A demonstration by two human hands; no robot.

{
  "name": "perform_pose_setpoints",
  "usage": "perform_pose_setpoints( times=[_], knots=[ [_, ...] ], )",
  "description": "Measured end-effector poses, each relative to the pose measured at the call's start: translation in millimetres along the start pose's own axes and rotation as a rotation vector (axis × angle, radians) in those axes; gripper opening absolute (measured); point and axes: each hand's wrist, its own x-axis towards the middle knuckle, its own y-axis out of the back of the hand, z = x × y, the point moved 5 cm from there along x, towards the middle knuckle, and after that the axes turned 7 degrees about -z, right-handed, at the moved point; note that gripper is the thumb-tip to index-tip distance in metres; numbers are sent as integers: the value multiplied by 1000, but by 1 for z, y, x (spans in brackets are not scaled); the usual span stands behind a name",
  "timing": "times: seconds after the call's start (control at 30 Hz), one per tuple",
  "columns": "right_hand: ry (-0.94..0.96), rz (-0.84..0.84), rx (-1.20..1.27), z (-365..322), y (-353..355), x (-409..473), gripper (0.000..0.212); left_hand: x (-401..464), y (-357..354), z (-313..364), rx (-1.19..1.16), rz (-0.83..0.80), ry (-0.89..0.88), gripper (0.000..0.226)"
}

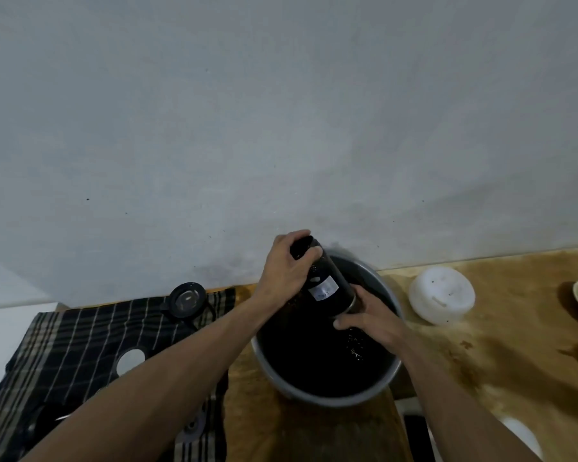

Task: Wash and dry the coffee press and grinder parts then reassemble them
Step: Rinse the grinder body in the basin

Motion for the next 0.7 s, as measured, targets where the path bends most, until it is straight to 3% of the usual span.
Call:
perform_pose_setpoints(
  times=[0.1, 0.17, 0.23, 0.3, 0.37, 0.43, 0.57, 0.7],
  knots=[
    [48, -11, 152, -9, 4, -4, 68, 4, 6, 6, -90, 45, 9, 37],
    [56, -11, 274, -11, 8, -5, 72, 7, 9, -4, -184, 95, 87, 31],
    [49, 8, 370, -7, 12, -4, 77, 7, 11, -25, -254, 145, 237, 27],
    [17, 40, 408, -3, 13, -4, 66, 1, 12, -52, -262, 140, 440, 36],
    [-39, 83, 378, 0, 11, -6, 49, -10, 9, -74, -287, 66, 604, 50],
    [-120, 136, 308, 6, 7, -3, 46, -18, 1, -83, -284, -12, 658, 51],
    [-254, 317, 142, 20, 8, 7, 79, -22, -16, -94, -192, -121, 777, 65],
    [-337, 343, -95, 21, 8, 16, 85, -26, -24, -117, -173, -181, 893, 63]
  ],
)
